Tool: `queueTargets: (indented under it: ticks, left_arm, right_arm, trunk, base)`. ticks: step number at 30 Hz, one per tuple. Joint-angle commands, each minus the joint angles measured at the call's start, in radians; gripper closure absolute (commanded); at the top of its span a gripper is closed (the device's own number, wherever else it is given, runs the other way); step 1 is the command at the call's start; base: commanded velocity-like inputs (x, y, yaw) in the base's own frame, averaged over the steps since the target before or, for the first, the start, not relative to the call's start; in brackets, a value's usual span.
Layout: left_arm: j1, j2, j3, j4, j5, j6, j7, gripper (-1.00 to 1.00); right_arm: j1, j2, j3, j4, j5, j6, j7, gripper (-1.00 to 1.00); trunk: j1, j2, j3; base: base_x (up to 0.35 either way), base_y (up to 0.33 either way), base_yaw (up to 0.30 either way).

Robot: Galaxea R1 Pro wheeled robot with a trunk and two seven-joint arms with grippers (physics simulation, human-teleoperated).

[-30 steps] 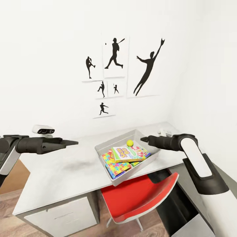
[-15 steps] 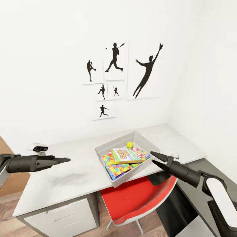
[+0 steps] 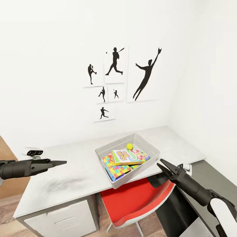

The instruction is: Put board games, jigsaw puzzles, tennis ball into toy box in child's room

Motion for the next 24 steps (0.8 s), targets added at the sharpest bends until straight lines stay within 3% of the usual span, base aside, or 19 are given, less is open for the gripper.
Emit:
queueTargets:
  ticks: [1,6,15,18,24]
  left_arm:
    - [0.0,-0.001,0.001,0.0,0.0,0.011,-0.003,-1.0]
    - [0.0,-0.006,0.004,-0.004,-0.002,0.011,-0.003,-1.0]
    - [0.0,-0.009,0.01,-0.005,-0.007,0.009,-0.003,-1.0]
    - [0.0,-0.009,0.01,-0.003,-0.01,0.009,-0.003,-1.0]
    - [0.0,-0.009,0.01,0.001,-0.013,0.007,-0.003,-1.0]
  right_arm:
    - [0.0,0.001,-0.002,0.0,0.005,-0.006,0.027,-1.0]
    - [0.001,0.0,0.001,0.001,0.028,-0.102,0.126,-1.0]
    - [0.001,-0.005,-0.006,0.005,0.062,-0.132,0.141,-1.0]
    - [0.001,0.0,-0.007,0.006,0.096,-0.135,0.14,-1.0]
    - [0.001,0.01,-0.006,0.007,0.212,-0.138,0.141,-1.0]
  trunk:
    - [0.0,-0.002,-0.001]
    - [0.0,-0.002,0.008]
    - [0.0,-0.002,0.022]
    - [0.0,-0.002,0.027]
    - [0.0,-0.002,0.037]
  base:
    - [-0.112,0.0,0.0]
    - [-0.074,0.0,0.0]
    - [-0.008,0.0,0.0]
    - [0.0,0.0,0.0]
    - [0.0,0.0,0.0]
